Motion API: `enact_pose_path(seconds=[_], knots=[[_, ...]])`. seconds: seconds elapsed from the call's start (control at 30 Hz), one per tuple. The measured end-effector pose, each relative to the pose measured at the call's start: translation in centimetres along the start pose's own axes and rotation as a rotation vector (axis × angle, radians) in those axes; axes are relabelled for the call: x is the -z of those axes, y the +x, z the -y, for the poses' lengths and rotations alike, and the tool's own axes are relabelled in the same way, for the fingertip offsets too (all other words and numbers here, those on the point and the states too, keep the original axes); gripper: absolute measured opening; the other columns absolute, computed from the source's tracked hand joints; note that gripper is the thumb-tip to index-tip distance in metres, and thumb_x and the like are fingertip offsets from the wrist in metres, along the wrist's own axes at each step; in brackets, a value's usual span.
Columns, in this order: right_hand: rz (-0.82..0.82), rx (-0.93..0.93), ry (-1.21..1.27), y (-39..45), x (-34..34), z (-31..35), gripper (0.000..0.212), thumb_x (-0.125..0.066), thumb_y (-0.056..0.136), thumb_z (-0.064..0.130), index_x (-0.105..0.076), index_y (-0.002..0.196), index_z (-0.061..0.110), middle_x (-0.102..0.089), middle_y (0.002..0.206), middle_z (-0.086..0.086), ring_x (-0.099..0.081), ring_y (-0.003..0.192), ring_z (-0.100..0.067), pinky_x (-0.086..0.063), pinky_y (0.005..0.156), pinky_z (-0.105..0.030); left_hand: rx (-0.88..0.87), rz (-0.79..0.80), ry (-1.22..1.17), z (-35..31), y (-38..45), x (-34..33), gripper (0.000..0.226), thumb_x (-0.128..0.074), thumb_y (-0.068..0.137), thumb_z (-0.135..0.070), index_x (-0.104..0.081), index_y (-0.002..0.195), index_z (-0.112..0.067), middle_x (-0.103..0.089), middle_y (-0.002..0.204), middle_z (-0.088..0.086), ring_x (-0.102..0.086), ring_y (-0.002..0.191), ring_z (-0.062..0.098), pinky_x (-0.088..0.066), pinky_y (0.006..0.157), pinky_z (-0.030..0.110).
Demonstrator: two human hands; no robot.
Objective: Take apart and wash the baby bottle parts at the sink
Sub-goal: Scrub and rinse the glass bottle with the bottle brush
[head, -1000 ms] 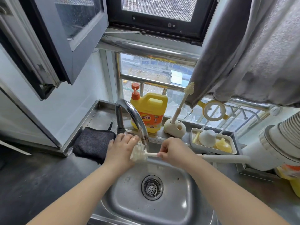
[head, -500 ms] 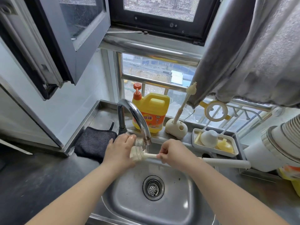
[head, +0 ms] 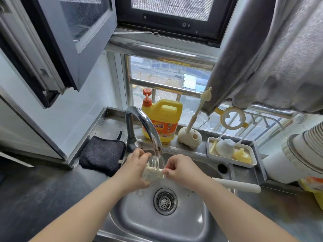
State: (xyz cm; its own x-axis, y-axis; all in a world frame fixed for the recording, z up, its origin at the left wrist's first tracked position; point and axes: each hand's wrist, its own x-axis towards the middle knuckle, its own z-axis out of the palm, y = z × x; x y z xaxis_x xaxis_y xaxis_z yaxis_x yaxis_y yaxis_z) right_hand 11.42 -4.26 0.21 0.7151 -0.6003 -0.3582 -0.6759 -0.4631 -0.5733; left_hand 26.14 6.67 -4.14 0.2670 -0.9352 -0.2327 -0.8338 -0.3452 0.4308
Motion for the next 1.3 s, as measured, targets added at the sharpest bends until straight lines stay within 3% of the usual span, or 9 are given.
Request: enact_pose_path(seconds=[0.17, 0.27, 0.47, 0.6, 0.73, 0.9, 1.03, 1.17, 1.3], knots=[[0.048, 0.029, -0.255, -0.4, 0.8, 0.3, 0.015, -0.064, 0.087, 0.029, -0.059, 0.072, 0.027, -0.068, 0.092, 0.003, -0.062, 0.087, -0.017, -0.048, 0.073, -0.03, 0.062, -0.035, 0.044, -0.2, 0.2, 0.7, 0.078, -0.074, 0.066, -0.047, -0.038, 0.131, -0.026, -0.048, 0.126, -0.011, -0.045, 0.121, 0.014, -0.024, 0.11, 0.048], [-0.077, 0.105, -0.53, -0.5, 2.0, 0.5, 0.006, -0.057, 0.089, 0.024, -0.062, 0.09, 0.023, -0.065, 0.096, -0.001, -0.061, 0.09, -0.026, -0.039, 0.065, -0.03, 0.093, 0.005, -0.155, 0.2, 0.1, 0.9, 0.088, -0.081, 0.06, -0.039, -0.038, 0.136, -0.026, -0.053, 0.126, -0.014, -0.052, 0.116, 0.01, -0.034, 0.104, 0.033], [-0.404, 0.507, -0.777, -0.2, 1.3, 0.5, 0.034, -0.084, 0.044, 0.009, -0.055, 0.059, 0.02, -0.053, 0.053, 0.004, -0.051, 0.043, -0.019, -0.018, 0.045, -0.023, 0.078, 0.023, -0.329, 0.2, -0.2, 1.1, 0.088, -0.085, 0.058, -0.028, -0.041, 0.134, -0.027, -0.057, 0.114, -0.011, -0.055, 0.103, 0.009, -0.044, 0.085, 0.018], [-0.103, 0.108, -0.487, -0.3, 0.8, 0.5, 0.007, -0.053, 0.09, 0.017, -0.06, 0.089, 0.02, -0.064, 0.092, -0.004, -0.06, 0.086, -0.027, -0.036, 0.062, -0.03, -0.028, -0.07, -0.277, -0.5, -0.5, 1.3, 0.091, -0.085, 0.061, -0.023, -0.039, 0.139, -0.021, -0.038, 0.119, -0.019, -0.037, 0.117, 0.001, -0.028, 0.092, 0.011], [0.213, -0.109, -0.066, -0.1, 1.5, 0.2, 0.025, -0.059, 0.091, 0.033, -0.061, 0.07, 0.02, -0.065, 0.065, 0.007, -0.053, 0.054, -0.009, -0.042, 0.051, -0.02, -0.076, -0.166, -0.136, 0.1, -0.2, 1.0, 0.085, -0.081, 0.062, -0.024, -0.041, 0.137, -0.021, -0.041, 0.129, -0.011, -0.034, 0.128, 0.011, -0.021, 0.097, 0.011], [0.34, -0.203, 0.098, -0.3, 2.3, 0.1, 0.026, -0.06, 0.09, 0.036, -0.066, 0.07, 0.021, -0.067, 0.068, 0.005, -0.05, 0.059, -0.013, -0.042, 0.05, -0.021, -0.086, -0.19, -0.1, 0.4, -0.1, 1.1, 0.085, -0.078, 0.066, -0.025, -0.037, 0.141, -0.023, -0.038, 0.139, -0.01, -0.027, 0.133, 0.009, -0.022, 0.103, 0.014], [0.029, -0.071, -0.352, -0.1, 2.9, 0.7, 0.007, -0.058, 0.091, 0.028, -0.062, 0.088, 0.024, -0.066, 0.091, 0.002, -0.058, 0.08, -0.018, -0.048, 0.07, -0.031, -0.058, -0.176, -0.132, 0.4, -0.1, 0.6, 0.083, -0.08, 0.066, -0.033, -0.04, 0.138, -0.021, -0.044, 0.135, -0.008, -0.035, 0.128, 0.011, -0.029, 0.102, 0.019], [-0.425, 0.483, -0.824, 0.0, 2.4, -0.6, 0.029, -0.079, 0.064, 0.013, -0.051, 0.068, 0.019, -0.057, 0.062, 0.0, -0.047, 0.049, -0.022, -0.017, 0.044, -0.027, -0.032, -0.158, -0.158, 0.3, -0.1, 0.5, 0.092, -0.083, 0.062, -0.033, -0.037, 0.141, -0.021, -0.043, 0.135, -0.007, -0.037, 0.128, 0.014, -0.033, 0.103, 0.023], [-0.444, 0.426, -0.714, -0.1, 1.5, -1.0, 0.031, -0.08, 0.056, 0.009, -0.055, 0.07, 0.02, -0.056, 0.064, 0.002, -0.055, 0.051, -0.021, -0.019, 0.041, -0.024, -0.047, -0.193, -0.129, 0.6, 0.2, 0.6, 0.091, -0.083, 0.061, -0.032, -0.039, 0.139, -0.02, -0.044, 0.133, -0.007, -0.036, 0.126, 0.015, -0.037, 0.103, 0.031]])
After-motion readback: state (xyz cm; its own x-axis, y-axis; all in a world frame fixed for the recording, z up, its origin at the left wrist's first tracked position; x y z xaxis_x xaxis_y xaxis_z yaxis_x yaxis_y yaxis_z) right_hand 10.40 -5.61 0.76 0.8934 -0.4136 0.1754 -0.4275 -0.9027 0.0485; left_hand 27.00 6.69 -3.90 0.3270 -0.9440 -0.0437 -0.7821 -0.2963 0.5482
